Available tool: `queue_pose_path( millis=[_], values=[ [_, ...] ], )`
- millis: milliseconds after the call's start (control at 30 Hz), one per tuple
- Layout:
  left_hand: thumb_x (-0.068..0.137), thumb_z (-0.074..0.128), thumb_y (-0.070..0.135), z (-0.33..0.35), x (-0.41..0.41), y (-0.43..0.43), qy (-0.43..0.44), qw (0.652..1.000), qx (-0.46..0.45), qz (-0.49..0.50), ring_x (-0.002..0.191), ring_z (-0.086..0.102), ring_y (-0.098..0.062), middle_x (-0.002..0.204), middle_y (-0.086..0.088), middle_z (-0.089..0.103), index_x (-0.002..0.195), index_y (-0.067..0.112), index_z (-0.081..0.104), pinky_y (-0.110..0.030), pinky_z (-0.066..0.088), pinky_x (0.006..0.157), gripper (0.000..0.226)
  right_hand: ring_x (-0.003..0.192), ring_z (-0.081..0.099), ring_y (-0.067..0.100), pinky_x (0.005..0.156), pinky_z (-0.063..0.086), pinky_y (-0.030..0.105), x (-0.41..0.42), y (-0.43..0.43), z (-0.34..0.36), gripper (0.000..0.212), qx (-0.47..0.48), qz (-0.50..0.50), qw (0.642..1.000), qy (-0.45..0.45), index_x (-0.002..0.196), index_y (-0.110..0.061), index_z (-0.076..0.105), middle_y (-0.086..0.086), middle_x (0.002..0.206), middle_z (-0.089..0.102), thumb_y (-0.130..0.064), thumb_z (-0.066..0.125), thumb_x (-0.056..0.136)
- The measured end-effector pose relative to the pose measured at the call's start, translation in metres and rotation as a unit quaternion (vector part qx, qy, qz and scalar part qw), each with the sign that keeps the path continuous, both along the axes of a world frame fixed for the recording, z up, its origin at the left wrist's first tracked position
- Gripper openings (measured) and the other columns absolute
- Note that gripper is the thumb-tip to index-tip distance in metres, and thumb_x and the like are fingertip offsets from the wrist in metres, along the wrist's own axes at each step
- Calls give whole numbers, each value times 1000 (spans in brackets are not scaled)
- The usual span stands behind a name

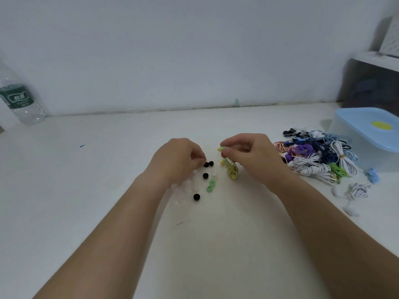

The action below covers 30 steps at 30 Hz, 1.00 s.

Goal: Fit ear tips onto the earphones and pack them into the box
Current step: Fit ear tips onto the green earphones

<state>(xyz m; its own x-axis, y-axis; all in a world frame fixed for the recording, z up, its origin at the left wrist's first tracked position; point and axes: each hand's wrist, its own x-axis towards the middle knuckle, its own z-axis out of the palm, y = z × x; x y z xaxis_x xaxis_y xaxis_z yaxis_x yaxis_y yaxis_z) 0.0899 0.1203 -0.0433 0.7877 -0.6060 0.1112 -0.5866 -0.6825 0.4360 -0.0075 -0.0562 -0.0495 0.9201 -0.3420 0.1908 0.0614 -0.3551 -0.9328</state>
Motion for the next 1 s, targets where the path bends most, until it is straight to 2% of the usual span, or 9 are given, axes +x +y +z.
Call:
queue_pose_path(
  millis=[100, 200, 267, 400, 533, 633, 800, 1000],
  values=[
    [90, 64, 23, 0, -1, -2, 1, 1000, 7, 2, 79, 63, -6, 87, 16, 66, 92, 29, 76, -25, 50, 69, 13, 74, 72, 10, 74, 55, 18, 1, 0, -1, 6, -1, 4, 1000, 4, 91, -16, 76, -1, 75, 77, -12, 75, 87],
    [92, 63, 22, -1, -1, -3, -3, 1000, 11, -10, 85, 62, -10, 93, 13, 65, 94, 27, 73, -28, 50, 74, 11, 81, 74, 18, 80, 56, 24, 1, 0, 0, 6, -3, 4, 1000, 8, 92, -15, 75, 0, 77, 77, -15, 77, 86],
    [94, 62, 23, -3, 0, -2, -20, 1000, -2, -14, 85, 58, -8, 96, 12, 63, 95, 26, 71, -27, 46, 76, 9, 79, 73, 16, 77, 55, 20, 1, 0, 0, 7, -1, 7, 1000, 9, 92, -14, 75, 1, 77, 77, -16, 77, 86],
    [94, 63, 19, -3, 0, -3, -25, 994, -107, 15, 78, 57, -2, 90, 15, 66, 87, 27, 67, -18, 44, 70, 12, 72, 69, 9, 73, 54, 19, 0, 0, -1, 6, 1, 10, 1000, 9, 92, -13, 74, 1, 76, 77, -13, 76, 87],
    [89, 70, 15, -4, -7, -8, 41, 976, -213, 27, 71, 67, -4, 73, 9, 71, 83, 23, 72, -12, 48, 67, 10, 66, 67, 6, 66, 50, 15, 1, -2, -2, 7, 7, 15, 1000, 3, 91, -14, 75, 0, 74, 76, -10, 76, 86],
    [85, 75, 9, -6, -14, -10, 132, 948, -290, 15, 67, 70, -7, 73, 2, 74, 86, 17, 74, -18, 53, 70, 9, 65, 65, 7, 65, 49, 17, 2, -3, -3, 7, 2, 19, 1000, -6, 91, -16, 77, 0, 75, 75, -11, 77, 85],
    [86, 74, 2, -5, -20, -10, 280, 880, -383, 18, 83, 74, -17, 90, -11, 77, 96, 7, 76, -26, 59, 83, 12, 66, 65, 7, 64, 48, 14, 2, -5, -1, 7, 19, 18, 1000, -9, 95, -11, 75, 10, 81, 76, -9, 73, 88],
    [90, 67, -4, -3, -19, -11, 371, 821, -433, 11, 97, 75, -24, 98, -16, 77, 103, 1, 73, -24, 58, 85, 16, 64, 62, 7, 61, 45, 13, 2, -5, -1, 7, 22, 20, 1000, -9, 94, -13, 75, 8, 82, 76, -9, 72, 89]
  ],
)
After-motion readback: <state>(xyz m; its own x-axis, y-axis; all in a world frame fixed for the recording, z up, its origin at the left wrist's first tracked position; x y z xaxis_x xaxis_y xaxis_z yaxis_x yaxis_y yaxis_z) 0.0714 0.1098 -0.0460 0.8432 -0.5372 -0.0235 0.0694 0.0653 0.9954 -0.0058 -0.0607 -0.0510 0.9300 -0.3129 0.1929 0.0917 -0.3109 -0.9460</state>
